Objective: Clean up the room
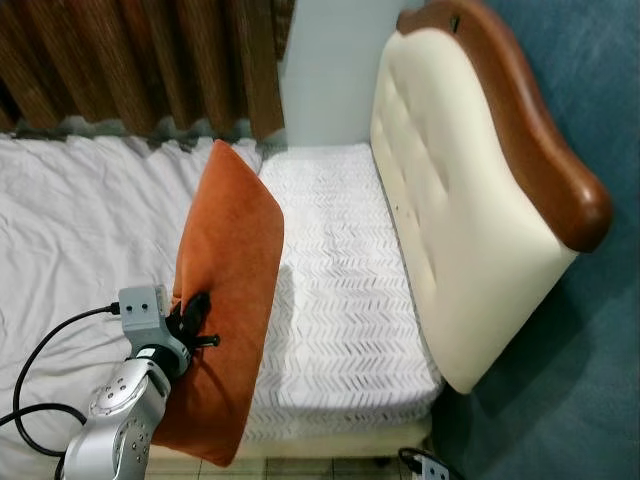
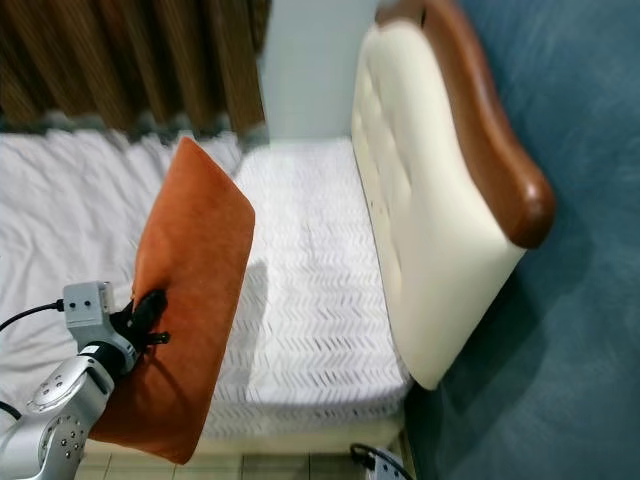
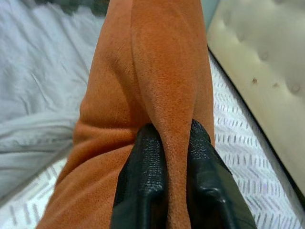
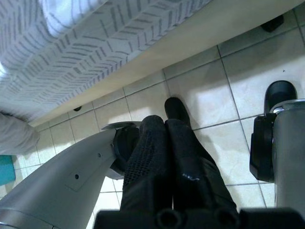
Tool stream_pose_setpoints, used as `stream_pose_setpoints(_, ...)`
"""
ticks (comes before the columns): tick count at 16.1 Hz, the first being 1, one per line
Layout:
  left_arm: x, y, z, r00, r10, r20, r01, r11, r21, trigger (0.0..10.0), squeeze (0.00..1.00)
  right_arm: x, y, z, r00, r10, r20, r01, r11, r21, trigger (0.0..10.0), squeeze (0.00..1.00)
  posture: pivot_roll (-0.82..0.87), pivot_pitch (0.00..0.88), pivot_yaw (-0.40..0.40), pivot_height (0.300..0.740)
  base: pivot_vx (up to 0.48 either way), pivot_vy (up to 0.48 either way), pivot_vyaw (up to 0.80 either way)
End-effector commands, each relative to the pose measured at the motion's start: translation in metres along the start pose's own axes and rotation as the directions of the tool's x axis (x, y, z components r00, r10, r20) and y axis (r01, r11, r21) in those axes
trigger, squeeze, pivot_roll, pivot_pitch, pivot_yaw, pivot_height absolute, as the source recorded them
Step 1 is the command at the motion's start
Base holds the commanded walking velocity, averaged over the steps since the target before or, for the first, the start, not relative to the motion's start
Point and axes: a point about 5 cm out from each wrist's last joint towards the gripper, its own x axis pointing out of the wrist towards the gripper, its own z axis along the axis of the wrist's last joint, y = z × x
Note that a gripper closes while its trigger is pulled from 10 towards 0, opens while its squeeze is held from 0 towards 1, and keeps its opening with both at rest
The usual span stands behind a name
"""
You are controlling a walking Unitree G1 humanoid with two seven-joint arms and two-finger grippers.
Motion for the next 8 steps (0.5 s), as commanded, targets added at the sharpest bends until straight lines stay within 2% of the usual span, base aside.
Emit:
stream_pose_setpoints(1,0.0004,-0.0035,0.0151,0.997,-0.023,0.075,0.023,1.0,0.006,10.0,0.0,0.0236,0.2426,0.0489,0.816,0.573,0.074,-0.556,0.813,-0.171,0.0,0.0,0.13,0.649,-0.148,0.74,0.0,0.0,0.0)
stream_pose_setpoints(8,0.0004,-0.0035,0.0151,0.997,-0.023,0.075,0.023,1.0,0.006,10.0,0.0,0.0236,0.2426,0.0489,0.816,0.573,0.074,-0.556,0.813,-0.171,0.0,0.0,0.13,0.649,-0.148,0.74,0.0,0.0,0.0)
